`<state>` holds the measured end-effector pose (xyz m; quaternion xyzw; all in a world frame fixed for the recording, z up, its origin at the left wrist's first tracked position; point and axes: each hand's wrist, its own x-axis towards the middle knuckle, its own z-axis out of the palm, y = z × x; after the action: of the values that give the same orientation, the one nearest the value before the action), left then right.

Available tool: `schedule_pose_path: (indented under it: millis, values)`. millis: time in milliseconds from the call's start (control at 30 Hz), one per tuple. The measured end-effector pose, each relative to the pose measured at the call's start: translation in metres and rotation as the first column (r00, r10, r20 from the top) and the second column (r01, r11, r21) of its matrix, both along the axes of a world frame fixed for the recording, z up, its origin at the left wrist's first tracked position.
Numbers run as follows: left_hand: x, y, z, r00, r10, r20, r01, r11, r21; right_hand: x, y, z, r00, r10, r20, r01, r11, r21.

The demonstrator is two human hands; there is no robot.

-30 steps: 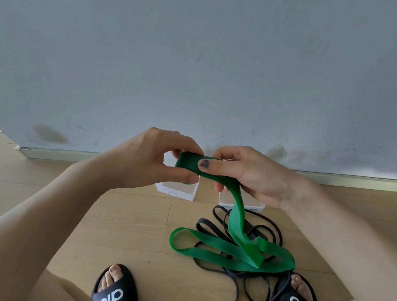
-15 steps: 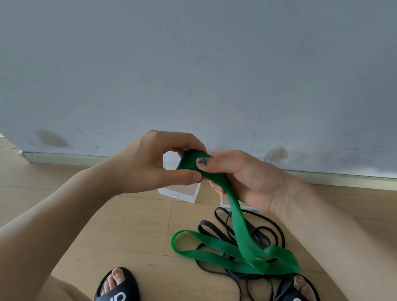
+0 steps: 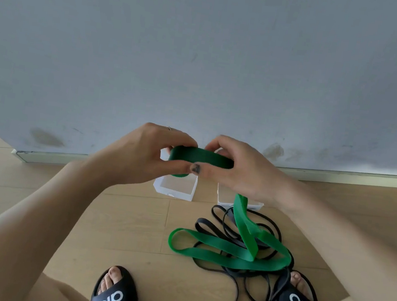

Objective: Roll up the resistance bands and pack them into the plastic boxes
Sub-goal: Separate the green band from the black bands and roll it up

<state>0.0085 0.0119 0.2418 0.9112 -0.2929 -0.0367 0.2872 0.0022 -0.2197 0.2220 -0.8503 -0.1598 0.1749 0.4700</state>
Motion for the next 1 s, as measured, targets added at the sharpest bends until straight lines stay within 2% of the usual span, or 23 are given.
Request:
schedule_pose_path:
  millis: [100,200,300,367,467,533,700,800,900,1000]
  values:
    - [0.001,0.003,0.001,0.996,0.036,-0.078,-0.042,0.997,-0.072,-0.005,-0.006,-0.003,0.984,0.066,0.166,-0.055,0.996,-0.068]
    - [0.001,0.003,0.002,0.986,0.035,-0.163,-0.062,0.985,-0.164,-0.005,-0.008,-0.003,0.982,0.038,0.187,-0.032,0.999,-0.037]
    - [0.001,0.002,0.006,0.982,0.001,-0.189,-0.044,0.974,-0.224,-0.005,-0.006,-0.005,0.999,-0.014,-0.038,0.02,0.986,0.164]
    - [-0.001,0.002,0.007,0.979,-0.017,-0.205,-0.043,0.957,-0.286,-0.007,-0.004,-0.004,0.979,0.047,-0.199,0.022,0.943,0.332]
    - [-0.003,0.001,0.006,0.974,-0.039,-0.222,-0.056,0.912,-0.406,-0.009,0.002,0.002,0.888,0.189,-0.419,0.079,0.835,0.544]
    - [-0.004,-0.001,0.004,0.975,-0.051,-0.215,-0.052,0.893,-0.446,-0.009,0.006,0.002,0.841,0.247,-0.482,0.119,0.784,0.609]
    - [-0.005,-0.005,0.003,0.97,-0.059,-0.235,-0.065,0.872,-0.486,-0.011,0.013,-0.002,0.825,0.263,-0.499,0.192,0.7,0.687]
    - [-0.006,-0.001,0.006,0.966,-0.049,-0.255,-0.065,0.905,-0.42,-0.008,0.015,-0.007,0.83,0.252,-0.498,0.18,0.724,0.666]
    - [-0.009,-0.001,0.007,0.972,-0.004,-0.235,-0.036,0.986,-0.165,-0.006,0.016,-0.011,0.857,0.182,-0.483,0.124,0.835,0.536]
    - [-0.011,-0.006,0.006,0.982,-0.001,-0.189,0.002,1.0,0.004,-0.004,0.016,-0.015,0.902,0.075,-0.425,0.085,0.934,0.346]
